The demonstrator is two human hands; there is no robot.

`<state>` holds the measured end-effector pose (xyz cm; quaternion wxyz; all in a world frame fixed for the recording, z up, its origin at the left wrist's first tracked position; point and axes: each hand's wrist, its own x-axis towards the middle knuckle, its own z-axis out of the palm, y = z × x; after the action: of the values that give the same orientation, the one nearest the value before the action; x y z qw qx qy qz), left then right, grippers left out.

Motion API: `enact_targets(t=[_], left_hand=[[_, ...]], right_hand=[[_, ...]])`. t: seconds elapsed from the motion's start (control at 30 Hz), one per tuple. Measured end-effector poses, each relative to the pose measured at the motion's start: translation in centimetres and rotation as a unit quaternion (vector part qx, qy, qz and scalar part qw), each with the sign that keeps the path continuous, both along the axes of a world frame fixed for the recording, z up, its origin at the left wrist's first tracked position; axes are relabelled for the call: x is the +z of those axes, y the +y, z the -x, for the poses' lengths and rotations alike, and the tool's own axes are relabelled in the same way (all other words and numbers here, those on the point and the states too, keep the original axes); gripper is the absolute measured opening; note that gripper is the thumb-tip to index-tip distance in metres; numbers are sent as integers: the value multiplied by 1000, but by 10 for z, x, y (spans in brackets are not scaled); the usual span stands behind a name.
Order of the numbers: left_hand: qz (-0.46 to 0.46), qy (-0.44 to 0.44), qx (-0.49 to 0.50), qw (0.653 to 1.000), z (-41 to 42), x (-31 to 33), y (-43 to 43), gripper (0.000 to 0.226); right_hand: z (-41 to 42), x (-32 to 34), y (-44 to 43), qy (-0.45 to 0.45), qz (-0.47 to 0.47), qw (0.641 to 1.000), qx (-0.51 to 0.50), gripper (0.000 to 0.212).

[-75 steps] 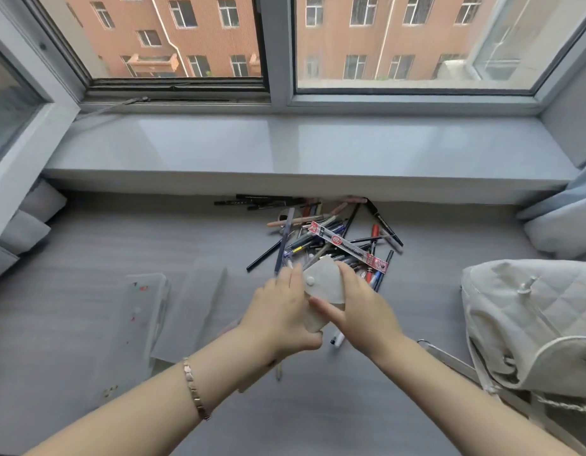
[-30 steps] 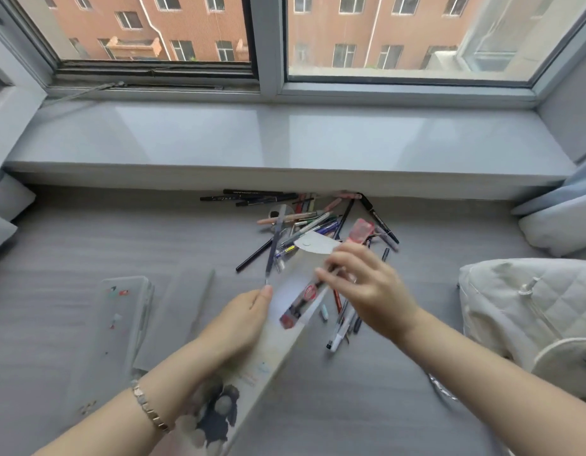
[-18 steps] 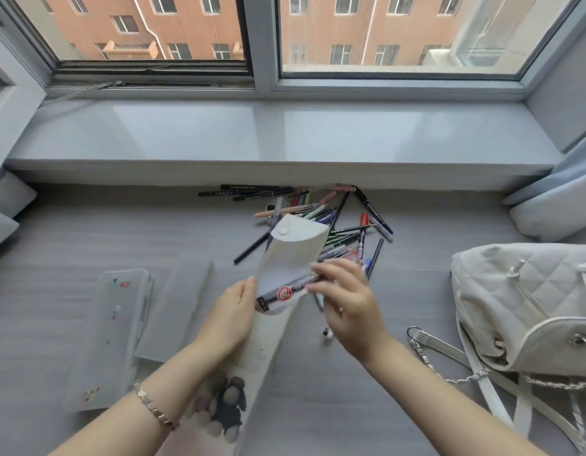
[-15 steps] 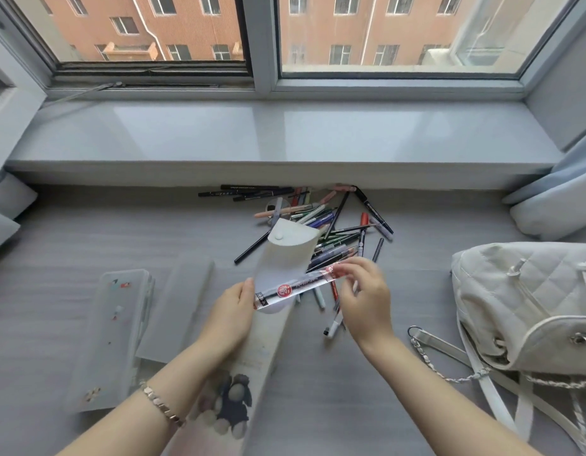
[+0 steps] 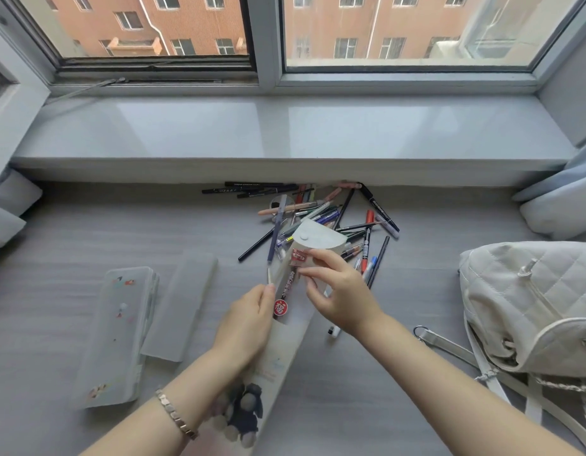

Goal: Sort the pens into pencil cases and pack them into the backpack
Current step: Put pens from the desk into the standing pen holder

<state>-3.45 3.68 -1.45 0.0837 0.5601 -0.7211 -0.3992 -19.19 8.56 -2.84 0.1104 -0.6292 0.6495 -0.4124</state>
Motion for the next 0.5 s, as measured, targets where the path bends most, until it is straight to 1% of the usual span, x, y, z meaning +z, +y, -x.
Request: enact_targets(t=[0.13,0.2,0.23,0.27,0.3,0.33,0.37,0.4,0.43,0.47,0.5], left_hand=[[12,-16,-14,1000,-1,2,2,41],[13,-29,-1,999,0,1,1,41],[7,-32,12,999,0,-1,-1,42],[-5,-29,27,999,0,-4,-3,42],[-18,-23,44,999,1,-7,-6,43],[-31,-16,58,998,0,-9,-8,43],[-37,-12,69,997,0,-10,-9,43],[-39,-8,75,996,-1,-12,-10,44],[-37,-6,78,996,-2,-13,-11,44],[-35,-5,78,996,-3,-13,-10,44],[-34,-4,76,996,-4,-13,-10,44]], right_hand=[[8,-7,-2,154,-34,987,-39,29],[5,-6,1,180,-18,983,-40,29],[3,-6,4,166,-9,985,-46,26],[2,-4,8,132,-11,989,-70,22],[2,-3,12,78,-25,990,-117,17],[7,-4,15,13,-59,982,-178,15],[14,-5,16,-50,-124,963,-233,17],[20,-7,17,-93,-214,933,-275,25],[24,-10,17,-108,-302,900,-295,36],[26,-13,16,-103,-367,876,-296,48],[26,-15,14,-88,-411,860,-287,57]])
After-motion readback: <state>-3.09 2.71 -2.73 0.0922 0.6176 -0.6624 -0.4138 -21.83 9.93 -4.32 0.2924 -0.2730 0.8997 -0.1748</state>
